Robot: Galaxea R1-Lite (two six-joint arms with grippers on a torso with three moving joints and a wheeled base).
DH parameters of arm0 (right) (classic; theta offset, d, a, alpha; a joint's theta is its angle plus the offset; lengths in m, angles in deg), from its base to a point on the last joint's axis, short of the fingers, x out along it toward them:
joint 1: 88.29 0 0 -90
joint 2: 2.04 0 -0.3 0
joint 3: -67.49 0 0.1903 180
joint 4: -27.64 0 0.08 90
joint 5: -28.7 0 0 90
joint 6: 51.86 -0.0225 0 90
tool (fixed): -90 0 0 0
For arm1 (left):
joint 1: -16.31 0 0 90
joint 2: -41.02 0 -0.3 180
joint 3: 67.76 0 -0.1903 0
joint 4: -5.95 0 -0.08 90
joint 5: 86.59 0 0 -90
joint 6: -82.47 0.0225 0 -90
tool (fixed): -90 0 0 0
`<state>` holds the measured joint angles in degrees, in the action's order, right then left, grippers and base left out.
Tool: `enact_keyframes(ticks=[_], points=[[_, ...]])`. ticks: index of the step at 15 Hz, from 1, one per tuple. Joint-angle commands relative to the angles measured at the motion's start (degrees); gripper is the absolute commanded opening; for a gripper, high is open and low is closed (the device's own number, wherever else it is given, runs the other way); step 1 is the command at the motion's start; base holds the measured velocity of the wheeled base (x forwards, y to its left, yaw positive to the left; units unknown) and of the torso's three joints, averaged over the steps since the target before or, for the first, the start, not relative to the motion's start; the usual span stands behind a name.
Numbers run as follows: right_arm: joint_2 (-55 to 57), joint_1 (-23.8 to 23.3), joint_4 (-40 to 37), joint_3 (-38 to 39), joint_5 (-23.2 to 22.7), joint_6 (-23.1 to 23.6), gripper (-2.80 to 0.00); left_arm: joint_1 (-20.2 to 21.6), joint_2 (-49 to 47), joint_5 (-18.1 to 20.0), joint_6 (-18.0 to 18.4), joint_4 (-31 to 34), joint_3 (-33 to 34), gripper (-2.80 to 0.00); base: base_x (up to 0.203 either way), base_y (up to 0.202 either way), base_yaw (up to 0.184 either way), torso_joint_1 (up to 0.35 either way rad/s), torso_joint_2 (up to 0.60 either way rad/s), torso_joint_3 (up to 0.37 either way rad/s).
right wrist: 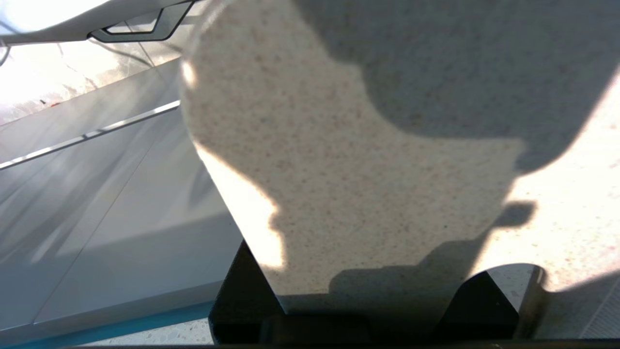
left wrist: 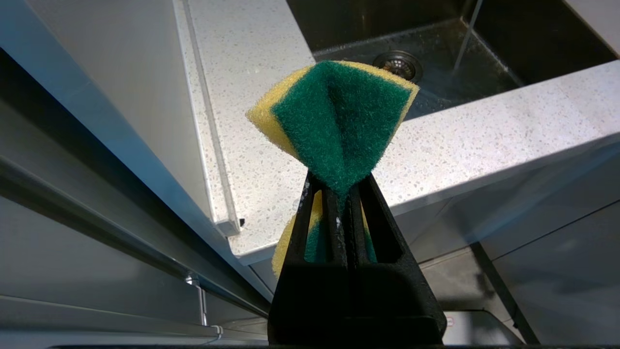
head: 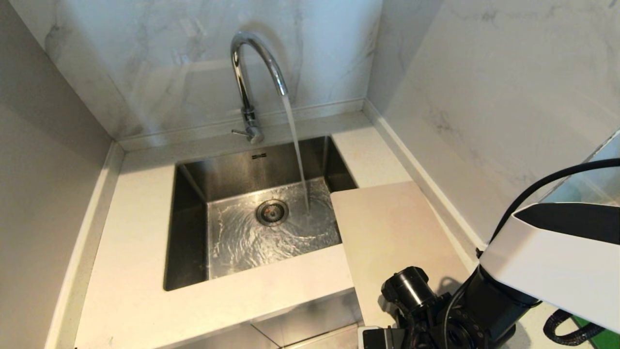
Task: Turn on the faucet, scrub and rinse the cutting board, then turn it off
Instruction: Pick up the cutting board
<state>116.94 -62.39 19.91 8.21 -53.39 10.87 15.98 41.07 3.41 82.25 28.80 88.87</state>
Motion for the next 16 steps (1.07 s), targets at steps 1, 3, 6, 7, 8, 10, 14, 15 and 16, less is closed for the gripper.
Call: enact_keyframes(ticks=[1,3,6,7,8,10,14,15,16], points=[[0.3,0.0,0.2,0.1,0.0,0.4,-2.8,0.0,0.0,0.0,0.0,0.0,0.1,-2.8,0.0,0.0,0.0,0.0,0.0,0.0],[-0.1,0.0,0.7,-0.1,0.1,0.4,-2.8,0.0,0.0,0.0,0.0,0.0,0.1,-2.8,0.0,0.0,0.0,0.0,0.0,0.0],[-2.2,0.1,3.4,-0.9,0.4,0.3,-2.8,0.0,0.0,0.0,0.0,0.0,0.1,-2.8,0.0,0.0,0.0,0.0,0.0,0.0],[-3.1,0.1,3.5,-1.1,0.6,0.3,-2.8,0.0,0.0,0.0,0.0,0.0,0.1,-2.8,0.0,0.0,0.0,0.0,0.0,0.0],[-4.1,0.5,3.5,-1.7,0.7,0.3,-2.8,0.0,0.0,0.0,0.0,0.0,0.1,-2.8,0.0,0.0,0.0,0.0,0.0,0.0],[-6.2,0.8,3.5,-2.7,0.9,0.3,-2.8,0.0,0.0,0.0,0.0,0.0,0.1,-2.8,0.0,0.0,0.0,0.0,0.0,0.0],[-9.2,1.2,3.5,-2.2,1.3,0.3,-2.8,0.0,0.0,0.0,0.0,0.0,0.1,-2.8,0.0,0.0,0.0,0.0,0.0,0.0],[-10.3,1.4,3.5,-2.1,1.5,0.3,-2.8,0.0,0.0,0.0,0.0,0.0,0.1,-2.8,0.0,0.0,0.0,0.0,0.0,0.0],[-11.6,1.4,3.5,-1.6,2.0,0.3,-2.8,0.0,0.0,0.0,0.0,0.0,0.1,-2.8,0.0,0.0,0.0,0.0,0.0,0.0]])
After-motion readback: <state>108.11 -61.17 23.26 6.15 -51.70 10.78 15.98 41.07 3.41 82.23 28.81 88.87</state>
